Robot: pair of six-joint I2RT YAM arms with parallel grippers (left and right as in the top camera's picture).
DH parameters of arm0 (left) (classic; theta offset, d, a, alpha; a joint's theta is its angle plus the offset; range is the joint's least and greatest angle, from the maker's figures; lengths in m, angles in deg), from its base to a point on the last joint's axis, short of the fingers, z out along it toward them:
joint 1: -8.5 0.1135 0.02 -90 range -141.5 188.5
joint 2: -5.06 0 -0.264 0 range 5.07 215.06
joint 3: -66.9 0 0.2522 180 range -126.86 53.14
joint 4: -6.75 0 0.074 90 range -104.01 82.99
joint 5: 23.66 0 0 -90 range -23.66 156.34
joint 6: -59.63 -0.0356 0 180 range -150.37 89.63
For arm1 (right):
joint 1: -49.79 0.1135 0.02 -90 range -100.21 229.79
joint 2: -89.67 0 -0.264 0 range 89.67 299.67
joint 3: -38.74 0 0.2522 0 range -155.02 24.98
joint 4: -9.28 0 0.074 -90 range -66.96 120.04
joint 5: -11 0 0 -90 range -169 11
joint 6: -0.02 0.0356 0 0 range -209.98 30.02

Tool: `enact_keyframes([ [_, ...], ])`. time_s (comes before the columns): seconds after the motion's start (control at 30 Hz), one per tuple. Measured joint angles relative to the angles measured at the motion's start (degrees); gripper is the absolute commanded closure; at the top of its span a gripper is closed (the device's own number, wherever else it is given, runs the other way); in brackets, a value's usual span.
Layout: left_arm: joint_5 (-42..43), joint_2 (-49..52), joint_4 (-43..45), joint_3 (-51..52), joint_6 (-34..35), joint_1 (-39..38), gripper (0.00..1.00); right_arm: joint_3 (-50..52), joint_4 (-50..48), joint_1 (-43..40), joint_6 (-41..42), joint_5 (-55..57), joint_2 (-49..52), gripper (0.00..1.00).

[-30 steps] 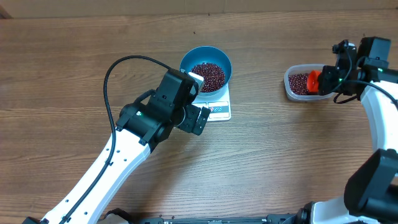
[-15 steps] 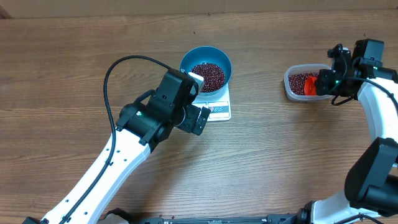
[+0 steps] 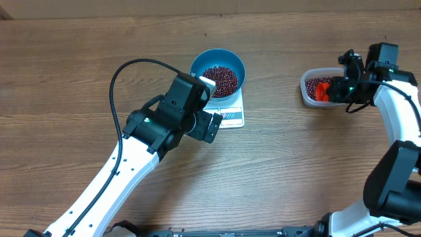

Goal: Scoop item into bowl and weigh 150g on scale
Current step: 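Dip the red scoop into the beans in the tub to fill it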

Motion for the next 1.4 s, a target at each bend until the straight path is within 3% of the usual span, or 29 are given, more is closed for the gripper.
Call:
enact_keyframes([
  [0.37, 0.0, 0.0, 0.0, 0.0, 0.0, 0.0, 0.0, 0.0, 1.3, 3.8, -0.1, -0.2, 0.0, 0.96],
  [0.87, 0.0, 0.0, 0.0, 0.0, 0.0, 0.0, 0.0, 0.0, 1.3, -2.2, 0.0, -4.0, -0.1, 0.96],
  [1.4, 0.0, 0.0, 0.0, 0.0, 0.0, 0.0, 0.0, 0.0, 1.6, -2.3, 0.4, -9.7, -5.6, 0.96],
])
